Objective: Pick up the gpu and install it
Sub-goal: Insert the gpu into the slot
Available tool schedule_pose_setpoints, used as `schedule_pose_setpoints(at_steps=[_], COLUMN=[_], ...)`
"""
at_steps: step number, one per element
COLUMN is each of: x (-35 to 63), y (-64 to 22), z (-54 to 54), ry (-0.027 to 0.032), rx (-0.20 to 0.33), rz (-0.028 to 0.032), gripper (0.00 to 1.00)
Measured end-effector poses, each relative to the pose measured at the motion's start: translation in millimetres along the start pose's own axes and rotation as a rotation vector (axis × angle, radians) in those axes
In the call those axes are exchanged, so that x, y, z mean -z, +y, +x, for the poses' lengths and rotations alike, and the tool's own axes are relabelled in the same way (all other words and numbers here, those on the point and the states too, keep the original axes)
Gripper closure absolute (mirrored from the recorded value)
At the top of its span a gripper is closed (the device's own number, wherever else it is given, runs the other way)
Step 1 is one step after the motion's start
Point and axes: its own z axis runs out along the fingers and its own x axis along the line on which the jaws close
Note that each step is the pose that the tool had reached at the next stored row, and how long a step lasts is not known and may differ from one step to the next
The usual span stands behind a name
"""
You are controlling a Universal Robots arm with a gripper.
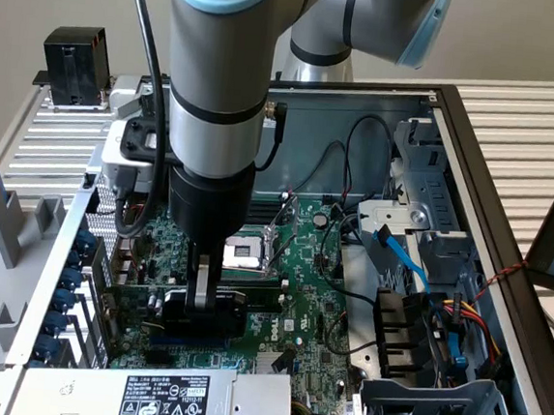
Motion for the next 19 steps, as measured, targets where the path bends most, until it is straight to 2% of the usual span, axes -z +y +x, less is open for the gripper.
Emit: schedule_pose_setpoints(at_steps=[5, 12, 19], x=[0.1, 0.1, 0.1], y=[0.0, 0.0, 0.1], z=[0.2, 0.4, 0.5], ry=[-0.0019, -0.0097, -0.0097], rx=[0.000, 0.010, 0.012], rz=[-0.0001, -0.0006, -0.0009], gripper=[0.73, 0.73, 0.73])
